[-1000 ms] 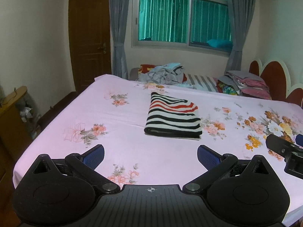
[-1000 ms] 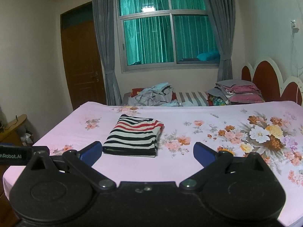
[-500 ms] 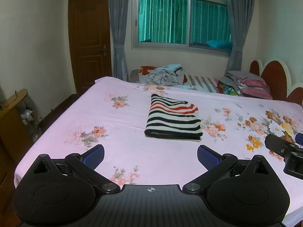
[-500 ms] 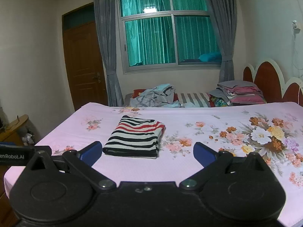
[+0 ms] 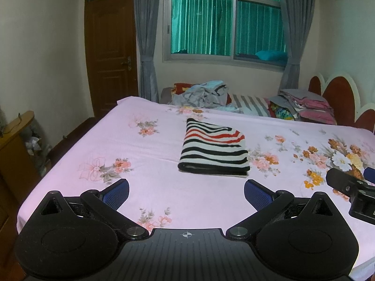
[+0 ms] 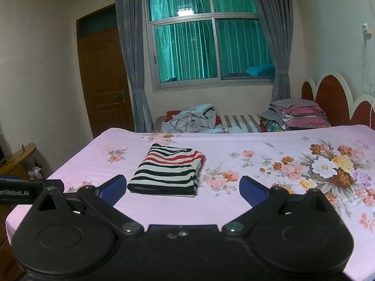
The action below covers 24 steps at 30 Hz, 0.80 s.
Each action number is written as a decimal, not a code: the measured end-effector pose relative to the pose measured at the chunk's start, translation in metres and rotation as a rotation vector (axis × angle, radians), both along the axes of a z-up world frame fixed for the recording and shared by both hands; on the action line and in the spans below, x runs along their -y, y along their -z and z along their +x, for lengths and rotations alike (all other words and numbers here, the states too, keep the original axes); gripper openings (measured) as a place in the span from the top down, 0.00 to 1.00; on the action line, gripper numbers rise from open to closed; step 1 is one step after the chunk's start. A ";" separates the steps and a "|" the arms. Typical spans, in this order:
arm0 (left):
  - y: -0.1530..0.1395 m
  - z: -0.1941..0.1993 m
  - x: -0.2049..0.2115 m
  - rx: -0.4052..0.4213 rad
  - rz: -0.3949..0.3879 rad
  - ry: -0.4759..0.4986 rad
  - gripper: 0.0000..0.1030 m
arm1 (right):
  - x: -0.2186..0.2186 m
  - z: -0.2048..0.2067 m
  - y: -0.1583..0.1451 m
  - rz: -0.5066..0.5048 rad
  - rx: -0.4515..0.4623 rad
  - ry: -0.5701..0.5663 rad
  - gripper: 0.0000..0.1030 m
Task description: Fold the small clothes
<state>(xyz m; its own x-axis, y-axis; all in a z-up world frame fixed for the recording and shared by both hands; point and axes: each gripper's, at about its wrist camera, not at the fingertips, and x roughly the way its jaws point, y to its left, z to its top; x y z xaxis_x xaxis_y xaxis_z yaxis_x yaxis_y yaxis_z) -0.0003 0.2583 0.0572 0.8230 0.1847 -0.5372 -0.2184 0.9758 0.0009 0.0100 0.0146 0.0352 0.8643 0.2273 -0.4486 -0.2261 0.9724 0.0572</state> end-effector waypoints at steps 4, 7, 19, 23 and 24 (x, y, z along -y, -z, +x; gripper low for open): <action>-0.001 0.002 0.000 -0.006 0.001 0.000 0.00 | 0.000 0.000 0.000 0.003 -0.001 -0.002 0.00; -0.001 0.002 0.000 -0.005 0.001 0.001 0.00 | 0.001 0.000 0.000 0.005 0.000 -0.001 0.00; 0.000 0.003 0.002 -0.006 0.006 -0.003 0.00 | 0.000 0.002 0.003 0.008 -0.004 -0.006 0.00; 0.002 0.004 0.001 -0.011 0.005 -0.005 0.00 | -0.001 0.003 0.005 0.009 -0.010 -0.007 0.00; 0.002 0.005 0.001 -0.011 0.004 -0.006 0.00 | -0.002 0.004 0.005 0.010 -0.012 -0.009 0.00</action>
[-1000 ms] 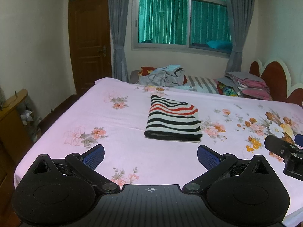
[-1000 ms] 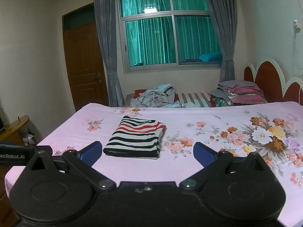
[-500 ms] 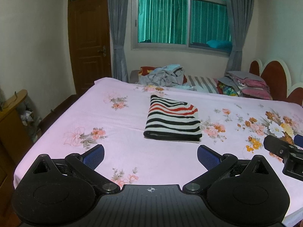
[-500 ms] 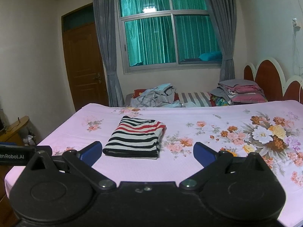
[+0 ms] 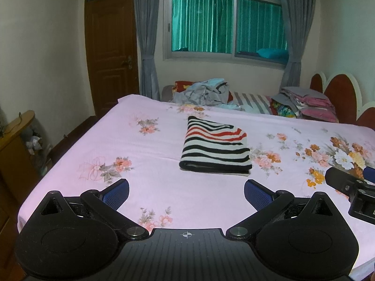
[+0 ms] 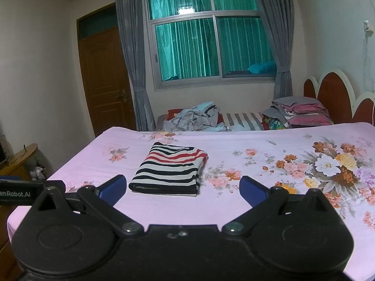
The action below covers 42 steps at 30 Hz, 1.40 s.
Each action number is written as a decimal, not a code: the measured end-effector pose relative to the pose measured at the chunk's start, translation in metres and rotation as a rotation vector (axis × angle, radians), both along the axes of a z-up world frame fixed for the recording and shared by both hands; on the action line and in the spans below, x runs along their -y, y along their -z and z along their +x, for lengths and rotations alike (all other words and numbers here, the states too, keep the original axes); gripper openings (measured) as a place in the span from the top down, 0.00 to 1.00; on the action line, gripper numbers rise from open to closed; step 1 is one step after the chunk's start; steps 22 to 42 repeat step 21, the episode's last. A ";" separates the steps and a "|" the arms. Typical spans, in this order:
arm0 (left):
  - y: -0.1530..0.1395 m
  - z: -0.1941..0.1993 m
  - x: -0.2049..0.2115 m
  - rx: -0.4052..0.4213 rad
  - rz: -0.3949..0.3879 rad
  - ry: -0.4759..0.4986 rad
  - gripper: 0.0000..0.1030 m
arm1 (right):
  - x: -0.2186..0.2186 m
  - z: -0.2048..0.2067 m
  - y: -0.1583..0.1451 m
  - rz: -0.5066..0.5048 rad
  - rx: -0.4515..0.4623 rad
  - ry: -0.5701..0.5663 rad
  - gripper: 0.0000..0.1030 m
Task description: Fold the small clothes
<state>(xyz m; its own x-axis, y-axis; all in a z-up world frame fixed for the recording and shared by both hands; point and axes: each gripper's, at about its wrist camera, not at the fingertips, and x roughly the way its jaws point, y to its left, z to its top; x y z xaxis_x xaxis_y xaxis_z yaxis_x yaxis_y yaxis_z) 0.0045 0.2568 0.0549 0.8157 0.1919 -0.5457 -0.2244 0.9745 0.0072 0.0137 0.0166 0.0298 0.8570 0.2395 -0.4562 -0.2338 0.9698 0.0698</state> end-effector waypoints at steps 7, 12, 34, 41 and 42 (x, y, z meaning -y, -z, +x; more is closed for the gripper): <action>0.002 0.003 -0.002 -0.007 -0.005 -0.001 0.00 | -0.001 0.004 0.003 -0.002 -0.006 -0.006 0.00; 0.003 0.005 -0.002 -0.008 -0.004 0.003 0.00 | -0.001 0.007 0.004 0.000 -0.012 -0.004 0.00; 0.009 0.021 -0.003 -0.005 0.014 0.021 0.00 | 0.000 0.020 0.013 -0.002 -0.037 0.006 0.00; 0.009 0.021 -0.003 -0.005 0.014 0.021 0.00 | 0.000 0.020 0.013 -0.002 -0.037 0.006 0.00; 0.009 0.021 -0.003 -0.005 0.014 0.021 0.00 | 0.000 0.020 0.013 -0.002 -0.037 0.006 0.00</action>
